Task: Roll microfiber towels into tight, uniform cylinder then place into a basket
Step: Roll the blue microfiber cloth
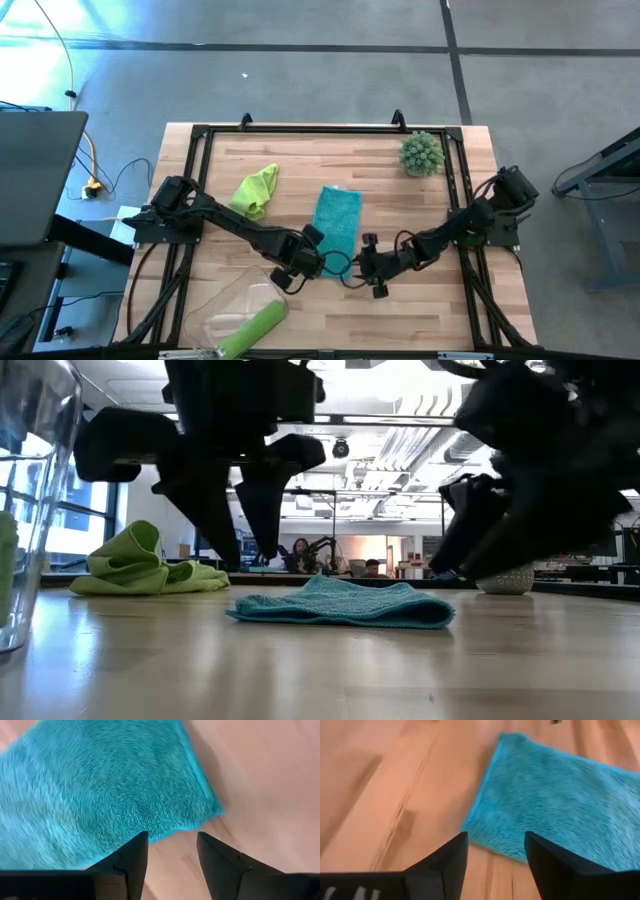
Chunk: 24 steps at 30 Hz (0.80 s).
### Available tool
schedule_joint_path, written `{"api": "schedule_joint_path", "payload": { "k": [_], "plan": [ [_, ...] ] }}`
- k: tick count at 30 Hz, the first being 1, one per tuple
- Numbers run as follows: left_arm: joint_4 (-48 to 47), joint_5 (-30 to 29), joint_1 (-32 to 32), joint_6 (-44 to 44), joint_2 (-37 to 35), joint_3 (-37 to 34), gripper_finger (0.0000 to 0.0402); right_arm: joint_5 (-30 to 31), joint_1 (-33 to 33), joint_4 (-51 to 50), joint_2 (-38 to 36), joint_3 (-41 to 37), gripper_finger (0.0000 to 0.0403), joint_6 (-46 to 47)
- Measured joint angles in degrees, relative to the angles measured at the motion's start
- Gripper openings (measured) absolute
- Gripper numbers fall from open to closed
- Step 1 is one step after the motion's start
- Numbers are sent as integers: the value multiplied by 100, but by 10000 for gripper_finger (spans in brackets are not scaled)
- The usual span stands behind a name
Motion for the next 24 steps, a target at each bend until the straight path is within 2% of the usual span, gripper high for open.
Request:
{"api": "schedule_joint_path", "payload": {
  "k": [5, 9, 13, 16, 24],
  "plan": [
    [156, -104, -11, 1093, 0, -2, 160, -75, 25, 25, 267, 0, 201, -870],
    [264, -965, -7, 1258, 3, -4, 159, 120, -67, 42, 426, 0, 198, -987],
    [258, -1927, 63, 797, 3, -4, 159, 272, -361, 46, 472, 9, 191, -628],
    [247, -2332, 105, 389, 3, -4, 159, 274, -638, -116, 465, 16, 186, -571],
    [276, -2212, 191, -730, 3, -7, 158, -403, -1570, -693, 437, 35, 181, -580]
  ]
}}
